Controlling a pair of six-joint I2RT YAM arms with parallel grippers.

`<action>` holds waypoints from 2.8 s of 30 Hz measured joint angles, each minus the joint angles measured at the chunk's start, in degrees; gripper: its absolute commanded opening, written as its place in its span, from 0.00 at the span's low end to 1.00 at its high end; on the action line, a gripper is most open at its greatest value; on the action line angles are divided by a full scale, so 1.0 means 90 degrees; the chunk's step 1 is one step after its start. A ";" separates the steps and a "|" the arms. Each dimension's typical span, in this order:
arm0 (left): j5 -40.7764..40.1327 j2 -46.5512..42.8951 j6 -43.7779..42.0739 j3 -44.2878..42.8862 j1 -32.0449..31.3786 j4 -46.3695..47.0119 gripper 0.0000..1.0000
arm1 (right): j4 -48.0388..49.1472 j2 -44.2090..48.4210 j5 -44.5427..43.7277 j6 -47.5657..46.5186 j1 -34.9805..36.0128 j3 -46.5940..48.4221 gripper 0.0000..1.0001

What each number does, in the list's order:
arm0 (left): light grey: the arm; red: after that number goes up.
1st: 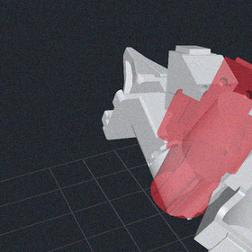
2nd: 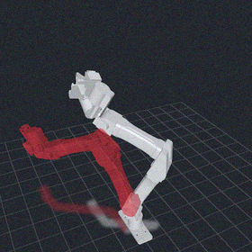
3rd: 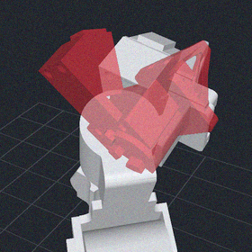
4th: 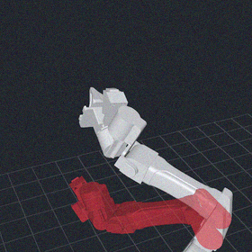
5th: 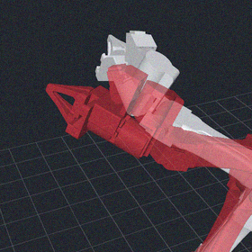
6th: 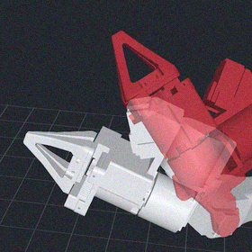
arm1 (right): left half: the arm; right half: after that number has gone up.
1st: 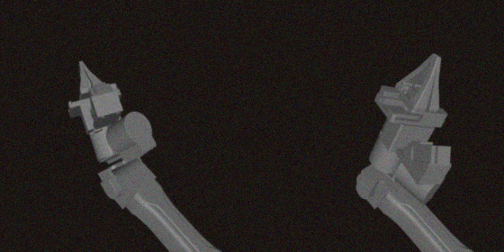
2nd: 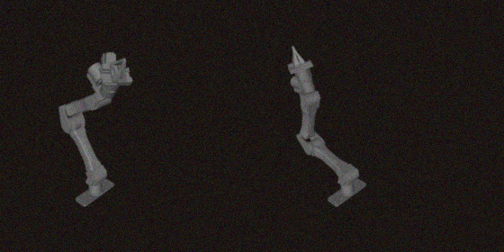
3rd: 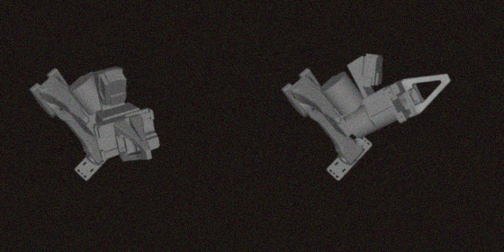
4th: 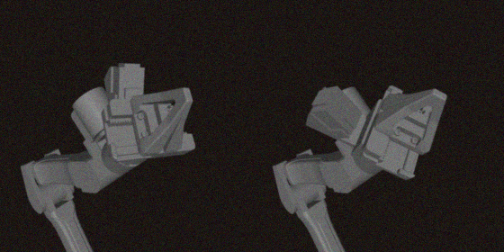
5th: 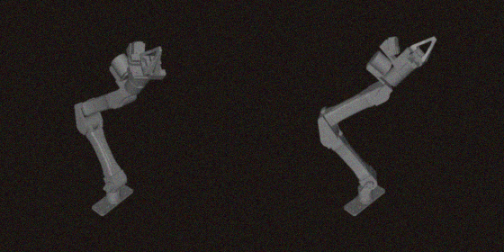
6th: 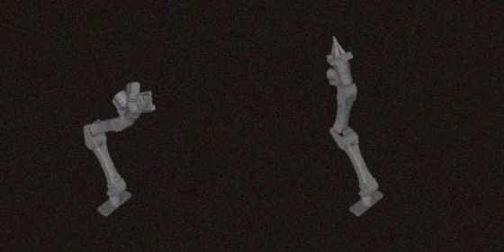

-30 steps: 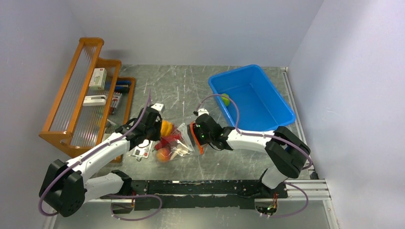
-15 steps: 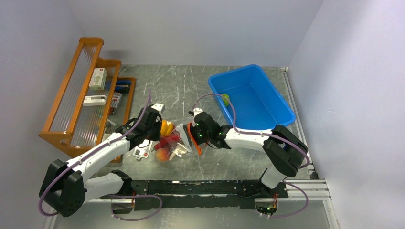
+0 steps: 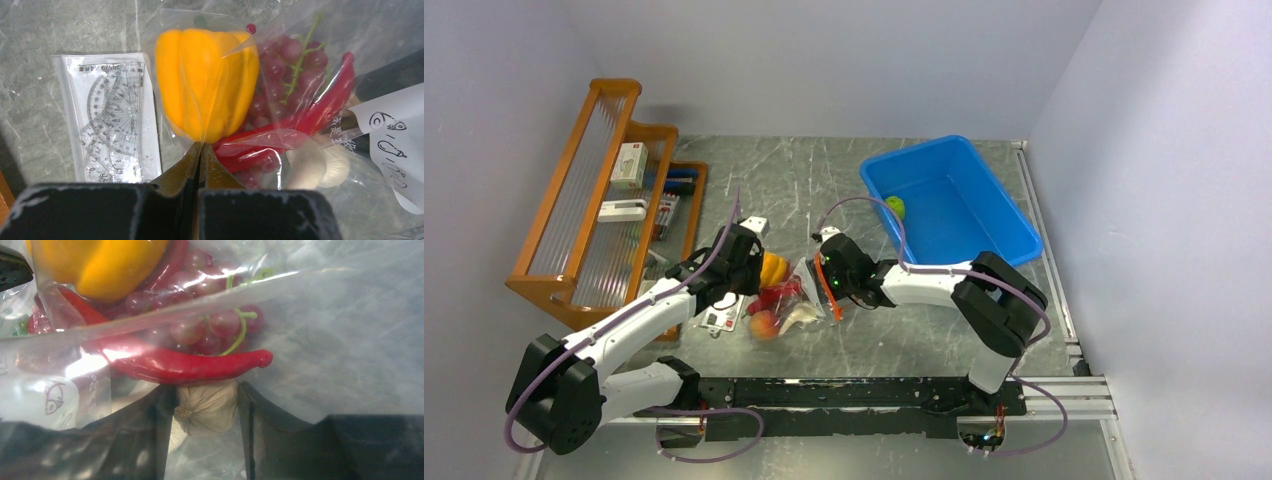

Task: Open the zip-top bag and remove the fake food
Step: Pick up the fake vegetable from the zipper food storage bag, then place the fake vegetable in the bin.

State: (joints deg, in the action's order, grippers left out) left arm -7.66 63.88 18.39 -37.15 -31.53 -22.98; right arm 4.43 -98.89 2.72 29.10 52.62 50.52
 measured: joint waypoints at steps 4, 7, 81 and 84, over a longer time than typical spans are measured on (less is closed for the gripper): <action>-0.0010 0.0000 0.0002 0.0000 0.0000 0.0000 0.09 | -0.0002 0.0070 -0.0119 0.0068 0.0000 -0.0032 0.35; -0.0019 0.0000 0.0005 0.0000 0.0000 0.0000 0.07 | -0.0061 0.0250 -0.0308 0.0095 0.0000 -0.0104 0.33; -0.1183 -0.2072 0.0605 -0.0503 0.0000 -0.0483 0.98 | -0.2601 0.2718 -0.1338 -0.0605 -0.4728 0.0988 0.21; -0.1180 -0.1904 0.0617 -0.0495 0.0000 -0.0464 0.98 | -0.2834 0.2266 -0.0746 -0.0605 -0.4886 0.1146 0.22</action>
State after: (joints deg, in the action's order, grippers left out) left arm -18.28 46.74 23.94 -41.60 -31.53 -27.16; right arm -21.08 -78.50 -3.99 23.66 8.64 60.84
